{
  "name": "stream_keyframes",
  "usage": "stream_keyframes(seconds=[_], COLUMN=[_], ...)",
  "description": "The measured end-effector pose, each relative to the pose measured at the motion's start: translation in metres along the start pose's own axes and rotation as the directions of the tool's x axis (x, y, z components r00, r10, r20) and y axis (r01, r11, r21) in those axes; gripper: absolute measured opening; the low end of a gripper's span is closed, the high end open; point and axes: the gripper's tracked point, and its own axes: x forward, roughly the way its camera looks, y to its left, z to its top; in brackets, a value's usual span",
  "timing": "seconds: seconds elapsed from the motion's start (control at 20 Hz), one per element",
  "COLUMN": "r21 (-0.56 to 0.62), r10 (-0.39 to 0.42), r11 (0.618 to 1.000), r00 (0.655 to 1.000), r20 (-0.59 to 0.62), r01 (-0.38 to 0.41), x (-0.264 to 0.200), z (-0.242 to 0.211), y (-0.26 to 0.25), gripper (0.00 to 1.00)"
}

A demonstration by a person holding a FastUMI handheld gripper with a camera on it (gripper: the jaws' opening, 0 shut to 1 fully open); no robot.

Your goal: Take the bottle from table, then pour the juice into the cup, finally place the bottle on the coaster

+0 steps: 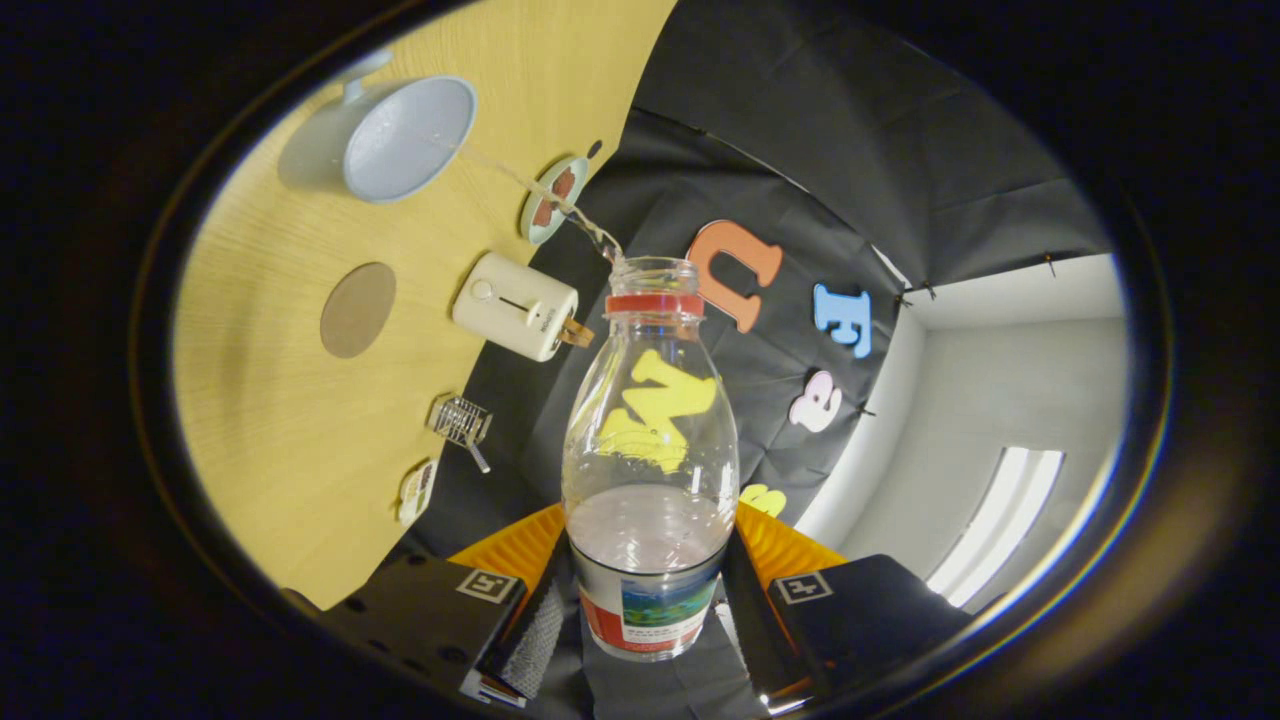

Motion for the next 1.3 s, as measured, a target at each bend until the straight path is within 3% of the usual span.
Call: stream_keyframes(seconds=[1.3], r21=[-0.169], r10=[-0.067], r11=[0.982], r00=[0.994], r20=[0.083], r01=[0.081], x=[0.001], z=[0.025], y=[-0.029], gripper=[0.78])
